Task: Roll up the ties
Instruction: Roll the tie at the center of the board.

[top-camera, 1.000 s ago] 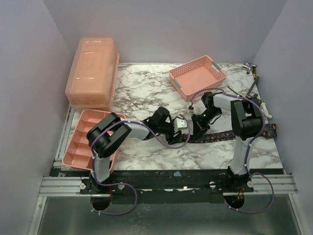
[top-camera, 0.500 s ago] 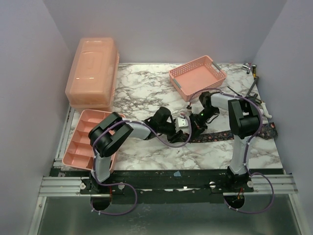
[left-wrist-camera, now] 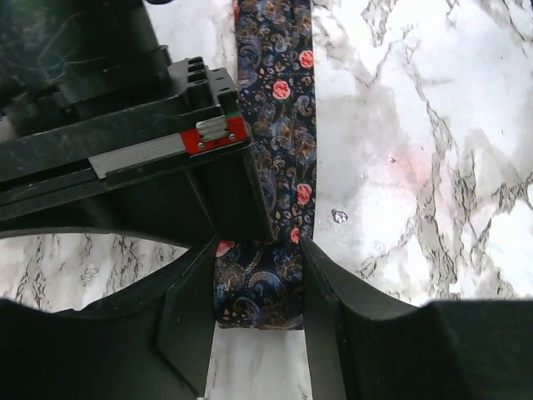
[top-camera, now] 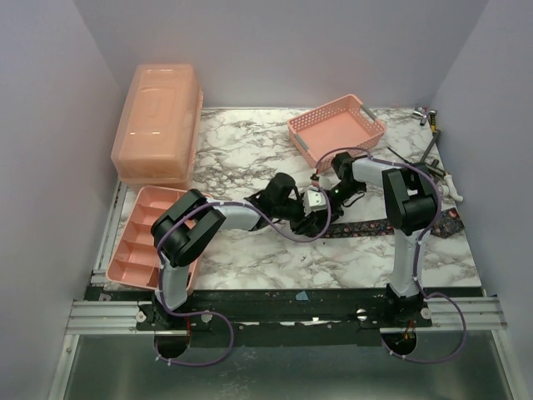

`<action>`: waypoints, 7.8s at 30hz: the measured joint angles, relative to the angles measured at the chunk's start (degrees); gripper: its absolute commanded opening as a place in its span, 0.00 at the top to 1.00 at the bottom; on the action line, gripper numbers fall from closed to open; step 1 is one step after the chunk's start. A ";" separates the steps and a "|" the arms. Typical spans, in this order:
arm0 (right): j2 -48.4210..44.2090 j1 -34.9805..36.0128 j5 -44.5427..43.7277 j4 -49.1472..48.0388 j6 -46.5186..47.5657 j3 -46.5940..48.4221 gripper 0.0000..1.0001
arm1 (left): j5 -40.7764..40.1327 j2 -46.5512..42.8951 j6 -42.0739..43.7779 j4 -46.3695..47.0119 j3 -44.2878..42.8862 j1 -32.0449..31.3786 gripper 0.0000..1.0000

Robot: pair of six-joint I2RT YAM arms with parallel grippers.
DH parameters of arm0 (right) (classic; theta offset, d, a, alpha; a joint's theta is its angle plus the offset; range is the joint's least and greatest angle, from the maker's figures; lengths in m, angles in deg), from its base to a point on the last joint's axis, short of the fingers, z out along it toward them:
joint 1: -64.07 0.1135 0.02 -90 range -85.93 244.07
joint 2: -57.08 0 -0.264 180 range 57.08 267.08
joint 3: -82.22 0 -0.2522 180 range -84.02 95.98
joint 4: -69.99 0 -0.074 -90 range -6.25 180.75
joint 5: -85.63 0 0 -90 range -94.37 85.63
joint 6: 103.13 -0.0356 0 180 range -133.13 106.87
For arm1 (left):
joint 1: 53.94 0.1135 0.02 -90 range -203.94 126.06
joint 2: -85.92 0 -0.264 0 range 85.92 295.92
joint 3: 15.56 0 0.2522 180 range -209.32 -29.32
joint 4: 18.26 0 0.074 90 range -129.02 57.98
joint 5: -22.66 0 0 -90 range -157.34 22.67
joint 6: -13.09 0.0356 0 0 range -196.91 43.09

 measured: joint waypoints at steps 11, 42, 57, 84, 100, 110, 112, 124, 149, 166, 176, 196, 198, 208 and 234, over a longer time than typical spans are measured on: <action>-0.44 -0.92 1.29 -1.90 -1.53 -1.57 0.99 | -2.75 1.01 2.93 -0.68 -0.76 -0.48 0.61; -7.37 0.00 1.44 -10.62 0.20 -9.03 0.99 | -7.30 -1.20 3.04 -4.15 3.89 -0.74 0.55; -7.06 -0.04 2.10 -10.78 0.87 -9.03 0.99 | -6.91 -0.57 2.62 -3.48 3.08 -1.01 0.56; -7.52 -0.04 1.90 -11.30 1.16 -9.57 0.99 | -7.58 -1.46 -1.01 -5.66 2.82 -1.31 0.29; -8.90 -0.02 1.01 -12.96 2.40 -11.10 0.99 | -5.33 -5.22 -1.53 3.74 12.13 2.91 0.35; -10.82 0.00 0.50 -13.33 3.06 -11.87 0.99 | -2.29 -4.13 -0.26 3.93 10.93 1.42 0.56; -11.56 0.00 0.52 -12.39 3.06 -11.52 0.99 | -2.38 -4.13 0.52 3.76 10.93 1.09 0.56; -15.47 0.00 -0.07 -7.96 3.82 -11.72 1.00 | -3.52 -4.15 3.78 3.41 11.37 1.05 0.52; -10.12 -0.07 -1.57 -10.49 1.81 -11.91 0.99 | -2.80 -1.62 -1.42 4.48 4.76 -2.23 0.57; -11.82 -0.07 -0.07 -14.73 -0.50 -14.49 0.99 | -6.62 -0.37 0.59 6.16 7.56 -2.29 0.52; -12.11 -0.04 -0.11 -16.59 -1.51 -15.26 0.99 | -4.39 -1.14 -5.07 7.93 7.93 -1.92 0.58; -12.15 -0.04 -0.26 -17.18 -1.75 -15.41 0.99 | -3.58 -4.94 -4.72 9.25 13.33 1.16 0.40; -12.17 -0.04 -0.26 -17.25 -1.77 -15.43 0.99 | -3.56 -5.66 -4.35 9.25 13.46 1.60 0.44; -12.17 -0.04 -0.26 -17.27 -1.79 -15.43 0.99 | -2.32 -5.79 -3.78 8.74 11.72 0.42 0.61; -12.22 -0.17 -0.44 -17.38 -2.78 -15.45 0.99 | -6.49 0.59 -2.86 13.57 10.47 -1.79 0.63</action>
